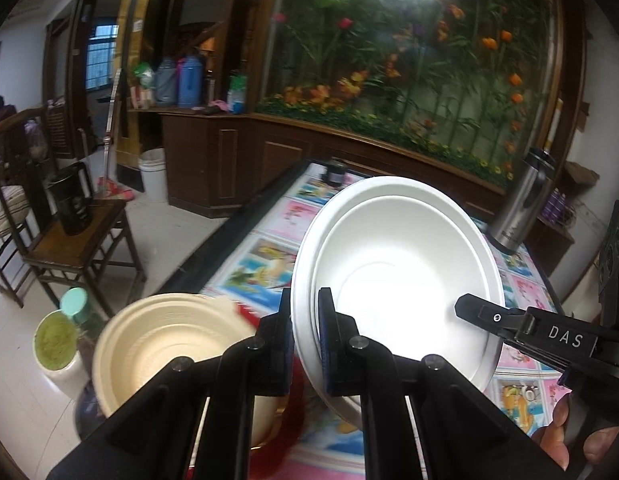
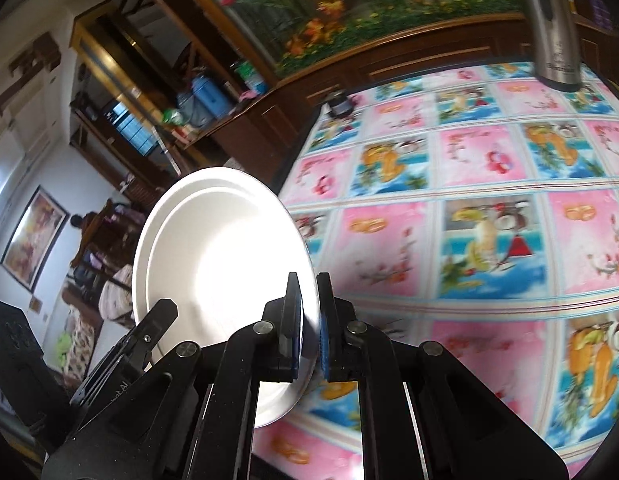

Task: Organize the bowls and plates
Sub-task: 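Lower the white bowl onto the stack held by the left tool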

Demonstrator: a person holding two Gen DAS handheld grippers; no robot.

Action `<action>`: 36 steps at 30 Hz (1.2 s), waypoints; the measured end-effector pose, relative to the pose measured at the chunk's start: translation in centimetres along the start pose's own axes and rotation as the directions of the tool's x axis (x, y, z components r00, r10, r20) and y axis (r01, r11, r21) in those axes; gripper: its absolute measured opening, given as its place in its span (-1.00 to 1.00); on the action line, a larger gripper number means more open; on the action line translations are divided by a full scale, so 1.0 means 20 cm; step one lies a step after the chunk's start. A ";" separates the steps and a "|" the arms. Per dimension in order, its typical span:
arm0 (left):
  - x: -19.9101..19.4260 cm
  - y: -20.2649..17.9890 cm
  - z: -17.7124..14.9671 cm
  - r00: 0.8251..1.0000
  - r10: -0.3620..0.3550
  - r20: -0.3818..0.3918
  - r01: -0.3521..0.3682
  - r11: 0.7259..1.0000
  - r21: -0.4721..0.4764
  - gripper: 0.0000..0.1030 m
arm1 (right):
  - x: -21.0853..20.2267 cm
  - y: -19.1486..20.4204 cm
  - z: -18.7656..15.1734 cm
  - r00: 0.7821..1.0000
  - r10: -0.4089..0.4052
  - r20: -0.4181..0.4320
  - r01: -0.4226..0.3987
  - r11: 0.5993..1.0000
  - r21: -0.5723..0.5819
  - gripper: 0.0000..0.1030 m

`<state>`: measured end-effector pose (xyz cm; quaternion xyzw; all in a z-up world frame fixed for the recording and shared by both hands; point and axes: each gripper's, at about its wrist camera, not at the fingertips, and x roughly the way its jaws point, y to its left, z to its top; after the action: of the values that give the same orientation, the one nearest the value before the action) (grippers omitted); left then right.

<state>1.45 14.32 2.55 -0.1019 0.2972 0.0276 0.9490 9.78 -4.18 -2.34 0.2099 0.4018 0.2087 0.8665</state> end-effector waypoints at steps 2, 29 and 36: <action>-0.02 0.06 -0.01 1.000 0.017 0.005 -0.017 1.000 -0.021 -0.83 | 0.03 0.07 -0.02 1.000 0.016 -0.016 -0.017 1.000 -0.016 -0.87; -0.05 0.50 -0.12 0.986 0.145 -0.086 -0.157 0.977 -0.144 -0.83 | 0.41 0.43 -0.25 0.965 0.086 -0.247 -0.105 0.992 -0.067 -0.86; -0.01 0.51 -0.16 0.978 0.139 -0.154 -0.160 0.978 -0.133 -0.81 | 0.45 0.42 -0.28 0.957 0.075 -0.281 -0.096 0.993 -0.061 -0.86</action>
<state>-1.65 23.62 -1.83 -0.1495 0.3692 0.1129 0.9103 9.09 8.56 -6.69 0.1633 0.5021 0.2883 0.7988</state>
